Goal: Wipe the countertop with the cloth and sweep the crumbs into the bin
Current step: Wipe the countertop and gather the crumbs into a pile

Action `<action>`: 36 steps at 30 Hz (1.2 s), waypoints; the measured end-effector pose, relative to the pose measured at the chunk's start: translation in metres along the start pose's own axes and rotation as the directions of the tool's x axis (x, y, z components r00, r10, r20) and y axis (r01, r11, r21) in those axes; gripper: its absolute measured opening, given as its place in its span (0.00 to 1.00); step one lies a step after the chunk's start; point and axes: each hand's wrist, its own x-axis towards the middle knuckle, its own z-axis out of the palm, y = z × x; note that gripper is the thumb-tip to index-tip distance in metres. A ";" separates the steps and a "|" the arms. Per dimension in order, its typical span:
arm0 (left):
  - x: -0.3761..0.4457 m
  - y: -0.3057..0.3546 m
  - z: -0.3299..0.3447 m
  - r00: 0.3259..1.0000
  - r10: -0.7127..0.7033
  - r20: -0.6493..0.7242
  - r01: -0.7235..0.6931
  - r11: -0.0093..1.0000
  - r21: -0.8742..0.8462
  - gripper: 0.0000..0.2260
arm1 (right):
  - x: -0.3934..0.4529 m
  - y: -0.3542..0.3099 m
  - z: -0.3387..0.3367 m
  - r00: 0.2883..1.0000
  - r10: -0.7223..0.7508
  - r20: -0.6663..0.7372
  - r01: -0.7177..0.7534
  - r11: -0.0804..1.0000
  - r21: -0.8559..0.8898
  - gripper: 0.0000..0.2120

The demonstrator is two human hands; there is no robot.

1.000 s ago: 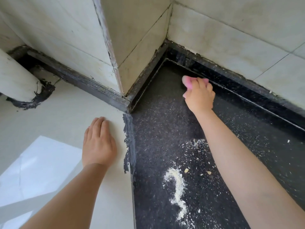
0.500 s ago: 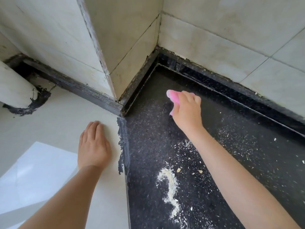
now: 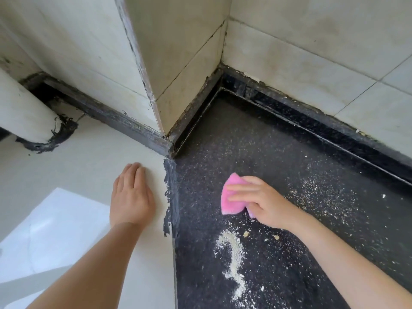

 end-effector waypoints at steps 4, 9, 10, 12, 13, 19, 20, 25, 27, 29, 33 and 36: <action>0.000 -0.001 0.000 1.000 -0.004 0.012 0.004 1.000 0.011 0.25 | 0.021 -0.007 -0.050 0.973 -0.064 -0.220 0.063 0.998 -0.014 0.22; 0.000 -0.002 0.000 1.000 -0.006 0.024 0.006 1.000 0.011 0.25 | 0.117 0.039 -0.059 0.939 -0.012 -0.344 -0.058 0.980 -0.192 0.27; -0.001 -0.002 0.001 1.000 -0.008 0.025 0.008 1.000 0.006 0.24 | 0.125 0.046 -0.048 0.928 0.057 -0.369 -0.143 0.967 -0.211 0.26; -0.001 -0.001 0.000 1.000 -0.011 0.020 0.011 1.000 0.006 0.22 | 0.124 0.046 -0.024 0.895 0.159 -0.417 -0.264 0.942 -0.206 0.24; -0.001 0.000 0.000 1.000 -0.019 0.022 0.019 1.000 0.002 0.21 | 0.115 0.039 -0.014 0.895 0.156 -0.417 -0.257 0.946 -0.199 0.23; -0.001 0.001 -0.002 0.999 -0.033 0.027 0.033 0.999 -0.014 0.21 | -0.004 0.007 0.012 0.962 -0.259 -0.090 0.234 0.947 -0.222 0.22; -0.001 0.000 -0.002 0.999 -0.026 0.024 0.026 1.000 -0.013 0.22 | -0.016 0.008 0.006 0.966 -0.256 -0.034 0.246 0.951 -0.186 0.22; -0.001 0.001 -0.002 1.000 -0.028 0.013 0.029 1.000 -0.013 0.20 | 0.003 0.014 -0.067 0.937 -0.223 -0.268 0.126 0.933 -0.336 0.25; -0.002 0.003 -0.003 1.000 -0.026 0.014 0.026 1.000 -0.014 0.20 | 0.017 0.038 -0.090 0.920 -0.019 -0.391 -0.095 0.958 -0.272 0.24; -0.003 0.003 -0.003 0.999 -0.030 0.016 0.031 0.999 -0.010 0.20 | 0.018 0.070 -0.097 0.880 0.164 -0.446 -0.274 0.942 -0.194 0.21; -0.003 0.004 -0.003 0.999 -0.034 0.026 0.034 0.999 0.001 0.21 | -0.008 0.101 -0.071 0.825 0.325 -0.462 -0.400 0.914 -0.072 0.21; -0.004 0.004 -0.004 0.998 -0.033 0.052 0.031 0.999 0.036 0.22 | -0.032 0.093 -0.048 0.853 0.289 -0.434 -0.342 0.939 -0.047 0.22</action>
